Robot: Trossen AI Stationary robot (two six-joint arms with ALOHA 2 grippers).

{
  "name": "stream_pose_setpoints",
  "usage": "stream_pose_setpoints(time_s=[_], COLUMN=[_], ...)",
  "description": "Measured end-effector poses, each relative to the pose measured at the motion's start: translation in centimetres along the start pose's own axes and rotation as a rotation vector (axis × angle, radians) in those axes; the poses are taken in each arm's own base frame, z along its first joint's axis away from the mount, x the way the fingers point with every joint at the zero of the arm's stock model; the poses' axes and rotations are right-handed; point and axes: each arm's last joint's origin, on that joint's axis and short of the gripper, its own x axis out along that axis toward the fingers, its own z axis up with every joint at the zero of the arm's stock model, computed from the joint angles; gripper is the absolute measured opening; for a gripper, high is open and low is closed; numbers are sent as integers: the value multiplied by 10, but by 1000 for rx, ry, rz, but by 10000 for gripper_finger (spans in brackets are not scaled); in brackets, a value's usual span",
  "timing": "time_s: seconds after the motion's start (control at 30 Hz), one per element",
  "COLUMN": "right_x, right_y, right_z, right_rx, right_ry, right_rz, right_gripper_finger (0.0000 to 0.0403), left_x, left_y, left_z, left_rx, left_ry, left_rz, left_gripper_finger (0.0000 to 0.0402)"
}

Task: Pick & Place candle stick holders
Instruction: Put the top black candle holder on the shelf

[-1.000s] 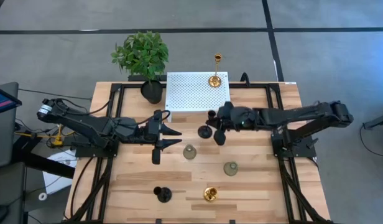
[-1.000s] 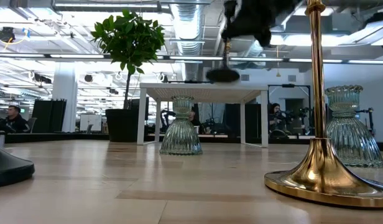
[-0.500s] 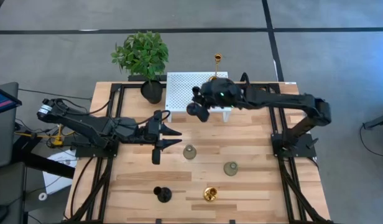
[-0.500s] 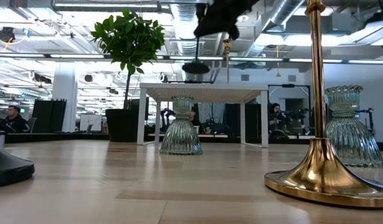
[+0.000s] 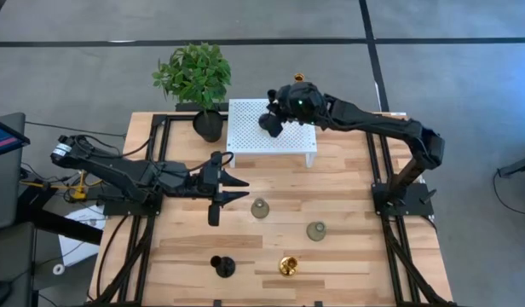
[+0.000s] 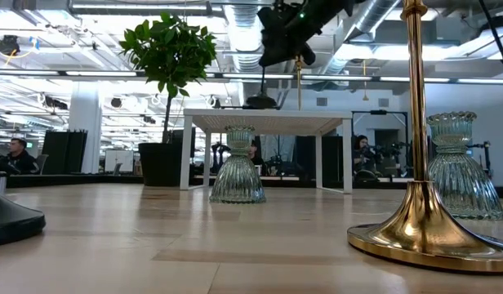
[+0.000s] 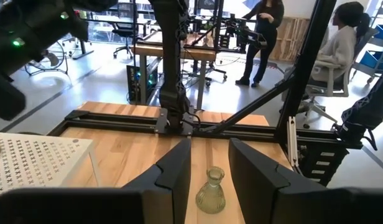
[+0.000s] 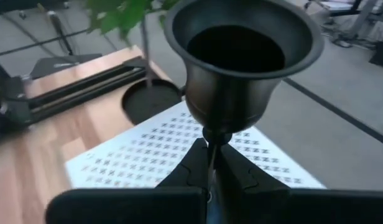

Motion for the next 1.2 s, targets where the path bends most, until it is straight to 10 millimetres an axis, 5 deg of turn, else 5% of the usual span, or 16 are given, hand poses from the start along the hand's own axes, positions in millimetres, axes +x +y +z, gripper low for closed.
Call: stream_pose_setpoints(time_s=[1.2], right_x=[5], right_y=[-3], right_z=[-14], right_rx=[-24], right_ry=[125], right_rz=[-36], right_gripper_finger=[7], left_x=[0], left_y=[0], left_z=[0], left_rx=[0], left_ry=[0], left_rz=[0], left_gripper_finger=[108])
